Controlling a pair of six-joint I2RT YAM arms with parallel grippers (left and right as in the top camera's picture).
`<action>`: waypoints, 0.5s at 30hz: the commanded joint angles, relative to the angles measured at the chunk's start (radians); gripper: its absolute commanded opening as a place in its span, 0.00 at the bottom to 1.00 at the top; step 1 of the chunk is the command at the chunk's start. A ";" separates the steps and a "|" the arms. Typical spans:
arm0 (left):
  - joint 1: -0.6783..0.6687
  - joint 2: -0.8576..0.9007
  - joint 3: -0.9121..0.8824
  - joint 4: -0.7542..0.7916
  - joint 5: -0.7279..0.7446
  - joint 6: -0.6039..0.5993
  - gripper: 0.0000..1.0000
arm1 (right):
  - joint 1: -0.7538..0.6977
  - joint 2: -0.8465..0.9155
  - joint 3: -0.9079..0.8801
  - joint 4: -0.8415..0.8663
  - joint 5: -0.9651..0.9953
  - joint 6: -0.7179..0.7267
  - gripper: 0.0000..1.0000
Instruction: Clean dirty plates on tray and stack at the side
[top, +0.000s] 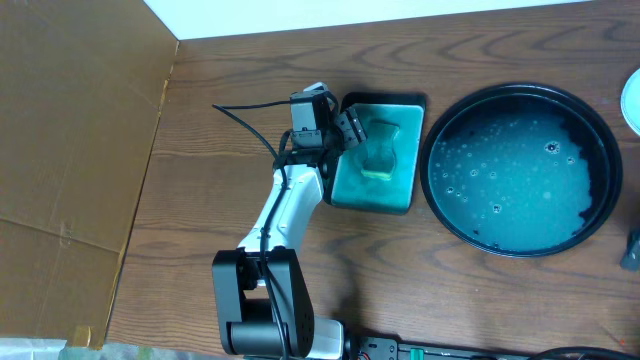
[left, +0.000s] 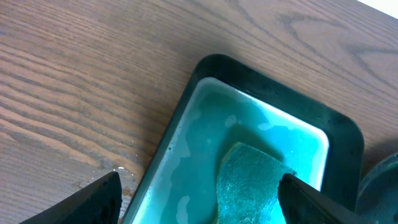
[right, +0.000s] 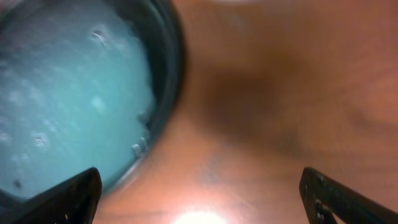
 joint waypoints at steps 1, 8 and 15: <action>0.003 -0.004 0.002 0.002 -0.006 0.009 0.81 | 0.019 -0.119 -0.143 0.194 -0.097 -0.201 0.99; 0.003 -0.004 0.002 0.002 -0.006 0.009 0.81 | 0.046 -0.432 -0.413 0.502 -0.102 -0.225 0.99; 0.003 -0.004 0.002 0.002 -0.006 0.009 0.81 | 0.046 -0.603 -0.446 0.505 -0.010 -0.231 0.99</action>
